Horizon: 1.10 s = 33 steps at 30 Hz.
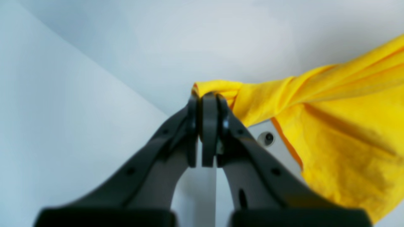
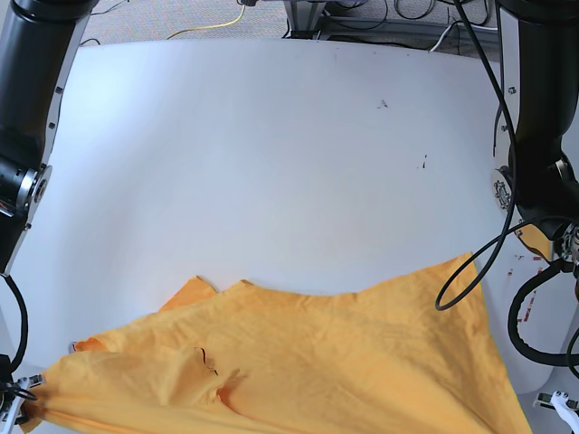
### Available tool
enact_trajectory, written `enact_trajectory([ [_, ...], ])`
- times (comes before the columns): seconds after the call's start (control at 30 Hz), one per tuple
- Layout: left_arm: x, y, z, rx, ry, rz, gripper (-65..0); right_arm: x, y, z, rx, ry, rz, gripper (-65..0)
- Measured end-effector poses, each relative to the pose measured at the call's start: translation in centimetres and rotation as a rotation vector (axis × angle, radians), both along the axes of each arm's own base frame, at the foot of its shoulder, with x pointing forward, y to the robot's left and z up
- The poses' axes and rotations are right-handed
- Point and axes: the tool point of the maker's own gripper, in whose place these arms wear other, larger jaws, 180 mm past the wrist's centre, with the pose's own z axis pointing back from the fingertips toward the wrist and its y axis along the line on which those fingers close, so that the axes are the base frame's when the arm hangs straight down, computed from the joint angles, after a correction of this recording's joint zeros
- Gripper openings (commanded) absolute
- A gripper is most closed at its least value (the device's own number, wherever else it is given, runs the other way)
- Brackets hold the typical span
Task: Layout the t-shirt on the table in an organized manner, then fold the t-shirt properly
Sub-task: 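Swing the held orange shirt away from the robot with both grippers, then drag the held shirt back across the table, laying it flat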
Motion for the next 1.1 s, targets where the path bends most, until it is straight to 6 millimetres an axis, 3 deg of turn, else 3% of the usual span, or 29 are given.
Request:
enact_trajectory([
  [0.2,0.0,0.2,-1.2,-0.001,0.028,0.008,-65.0,-0.7,-0.1,-1.8,-0.013,0.032,0.001,-65.0],
  [0.43,-0.2,-0.1,-5.0,0.01,0.106,0.012,-65.0,-2.8,-0.1,-4.2,-0.082,0.048,-0.005,-65.0],
  [0.6,-0.6,-0.2,-7.6,0.017,0.152,0.015,-65.0,-5.0,-0.1,-7.0,-0.092,0.105,-0.036,-65.0],
  [1.1,-2.8,0.1,-14.5,0.01,0.28,0.043,-65.0,-10.5,4.5,-11.7,-0.153,0.105,0.018,-65.0],
])
